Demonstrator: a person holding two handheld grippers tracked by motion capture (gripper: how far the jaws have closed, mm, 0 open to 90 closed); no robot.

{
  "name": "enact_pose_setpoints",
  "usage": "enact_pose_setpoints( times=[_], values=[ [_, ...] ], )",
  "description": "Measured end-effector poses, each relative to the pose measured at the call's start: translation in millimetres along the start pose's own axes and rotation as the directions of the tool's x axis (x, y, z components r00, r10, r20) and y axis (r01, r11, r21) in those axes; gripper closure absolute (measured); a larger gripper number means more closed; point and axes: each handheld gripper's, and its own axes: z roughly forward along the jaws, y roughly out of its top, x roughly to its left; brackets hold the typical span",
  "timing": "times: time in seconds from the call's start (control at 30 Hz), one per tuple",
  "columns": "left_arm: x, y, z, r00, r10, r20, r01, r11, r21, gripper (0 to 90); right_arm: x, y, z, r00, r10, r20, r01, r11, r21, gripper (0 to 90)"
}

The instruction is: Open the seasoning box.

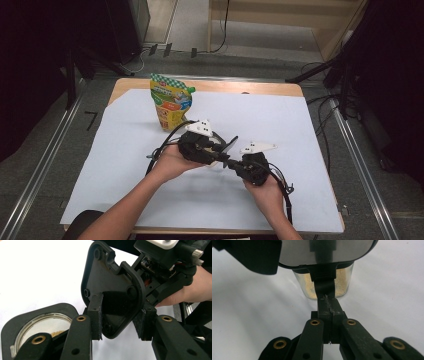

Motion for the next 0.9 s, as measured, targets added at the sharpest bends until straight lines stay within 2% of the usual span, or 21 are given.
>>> enact_pose_setpoints(
  times=[0.13,0.23,0.43,0.63,0.77,0.9],
  values=[
    [2.3,-0.3,-1.7,0.9999,-0.009,0.012,0.009,1.0,0.0,64.0,-2.6,0.4,0.1,0.9999,0.015,0.002,-0.015,1.0,-0.012,90.0],
    [2.6,0.0,-4.2,0.9994,-0.019,0.028,0.019,0.9998,0.009,61.9,-3.1,0.5,-1.4,0.9993,0.034,-0.014,-0.035,0.999,-0.023,90.0],
    [4.9,2.4,-20.0,0.9983,-0.031,0.05,0.031,0.9995,0.002,57.9,8.8,0.4,-5.6,0.9994,0.005,-0.035,-0.006,1.0,-0.028,90.0],
    [12.8,-2.0,-37.2,0.9971,-0.052,0.057,0.052,0.9986,-0.008,53.0,13.5,-1.1,2.5,0.9984,-0.008,-0.055,0.007,1.0,-0.014,90.0],
    [17.6,-4.6,-44.7,0.997,-0.064,0.044,0.064,0.9978,-0.015,53.0,11.4,-0.8,10.4,0.9986,-0.013,-0.051,0.013,1.0,-0.005,90.0],
    [22.8,-9.2,-50.4,0.9967,-0.079,0.021,0.079,0.9969,0.0,51.7,9.9,0.3,12.5,0.9984,-0.019,-0.054,0.019,1.0,-0.001,90.0]
  ],
)
